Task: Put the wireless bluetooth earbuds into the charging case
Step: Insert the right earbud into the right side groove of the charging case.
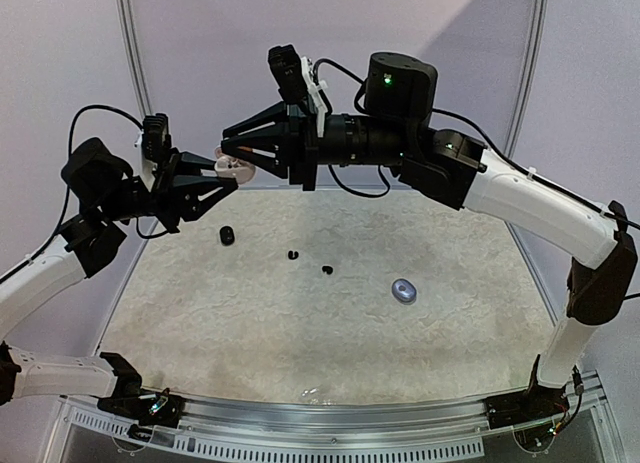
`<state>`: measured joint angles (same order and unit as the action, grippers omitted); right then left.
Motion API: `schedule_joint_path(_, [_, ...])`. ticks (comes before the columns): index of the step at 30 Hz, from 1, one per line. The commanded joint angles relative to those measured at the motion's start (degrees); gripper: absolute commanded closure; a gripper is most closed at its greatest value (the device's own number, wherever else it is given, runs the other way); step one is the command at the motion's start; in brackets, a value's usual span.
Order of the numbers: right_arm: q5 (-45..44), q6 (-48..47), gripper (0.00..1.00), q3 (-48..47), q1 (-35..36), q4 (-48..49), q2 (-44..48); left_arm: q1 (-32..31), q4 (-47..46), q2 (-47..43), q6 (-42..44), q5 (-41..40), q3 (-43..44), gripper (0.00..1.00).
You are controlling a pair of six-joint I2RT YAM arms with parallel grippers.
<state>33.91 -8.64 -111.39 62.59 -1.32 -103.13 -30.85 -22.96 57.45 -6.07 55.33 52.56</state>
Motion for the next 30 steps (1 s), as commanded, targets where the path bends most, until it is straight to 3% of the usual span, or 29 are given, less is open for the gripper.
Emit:
schedule_joint_path(1, [-0.85, 0.19, 1.00, 2.49, 0.03, -0.74, 0.00, 0.43, -1.21, -0.32, -0.25, -1.65, 0.14, 1.00])
schedule_joint_path(25, [-9.17, 2.66, 1.00, 8.46, 0.18, 6.65, 2.40, 0.27, -1.59, -1.08, 1.98, -9.52, -0.96, 1.00])
schedule_joint_path(30, [-11.81, -0.62, 1.00, 9.64, 0.12, 3.14, 2.04, 0.27, -1.68, -1.48, 1.80, -9.49, -1.20, 1.00])
